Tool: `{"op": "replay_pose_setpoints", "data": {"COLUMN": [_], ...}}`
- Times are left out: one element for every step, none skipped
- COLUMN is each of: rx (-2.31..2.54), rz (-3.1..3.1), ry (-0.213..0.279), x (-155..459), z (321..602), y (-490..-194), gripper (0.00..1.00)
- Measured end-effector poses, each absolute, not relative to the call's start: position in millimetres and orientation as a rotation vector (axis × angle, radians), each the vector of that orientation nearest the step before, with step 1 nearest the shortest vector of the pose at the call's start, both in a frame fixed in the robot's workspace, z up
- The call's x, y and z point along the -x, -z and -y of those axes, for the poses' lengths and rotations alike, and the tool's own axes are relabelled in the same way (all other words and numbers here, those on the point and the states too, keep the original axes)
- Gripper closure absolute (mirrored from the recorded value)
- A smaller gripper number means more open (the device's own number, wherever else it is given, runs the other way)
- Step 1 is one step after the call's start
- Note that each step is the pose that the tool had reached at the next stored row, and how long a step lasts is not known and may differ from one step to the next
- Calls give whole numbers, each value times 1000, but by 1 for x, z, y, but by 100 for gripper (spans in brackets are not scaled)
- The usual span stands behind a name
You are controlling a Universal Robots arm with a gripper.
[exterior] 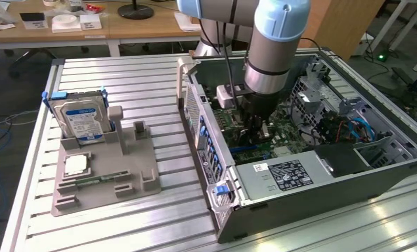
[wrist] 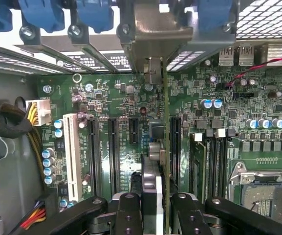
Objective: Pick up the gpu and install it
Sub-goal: 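Insert the gpu into the slot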
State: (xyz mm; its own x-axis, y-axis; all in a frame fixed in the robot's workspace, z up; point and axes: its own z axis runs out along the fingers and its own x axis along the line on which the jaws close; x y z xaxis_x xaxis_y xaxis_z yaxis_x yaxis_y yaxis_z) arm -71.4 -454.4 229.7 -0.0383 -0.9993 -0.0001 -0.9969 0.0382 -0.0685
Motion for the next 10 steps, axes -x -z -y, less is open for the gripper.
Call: {"op": "replay_pose_setpoints", "data": {"rx": [2145, 2145, 2145, 2145, 2145, 2145, 2145, 2145, 2146, 2146], "rz": [-2229, -2229, -2229, -2229, -2229, -2229, -2229, -2230, -2230, -2230], "ry": [76, 76, 76, 75, 75, 75, 75, 75, 74, 74], "x": [72, 72, 72, 72, 72, 72, 72, 72, 72, 72], "z": [454, 454, 454, 454, 454, 454, 454, 454, 454, 454], "y": [-229, -229, -229, -228, -228, -228, -227, -226, -225, -225], "gripper": [72, 72, 72, 72, 72, 72, 72, 72, 72, 72]}}
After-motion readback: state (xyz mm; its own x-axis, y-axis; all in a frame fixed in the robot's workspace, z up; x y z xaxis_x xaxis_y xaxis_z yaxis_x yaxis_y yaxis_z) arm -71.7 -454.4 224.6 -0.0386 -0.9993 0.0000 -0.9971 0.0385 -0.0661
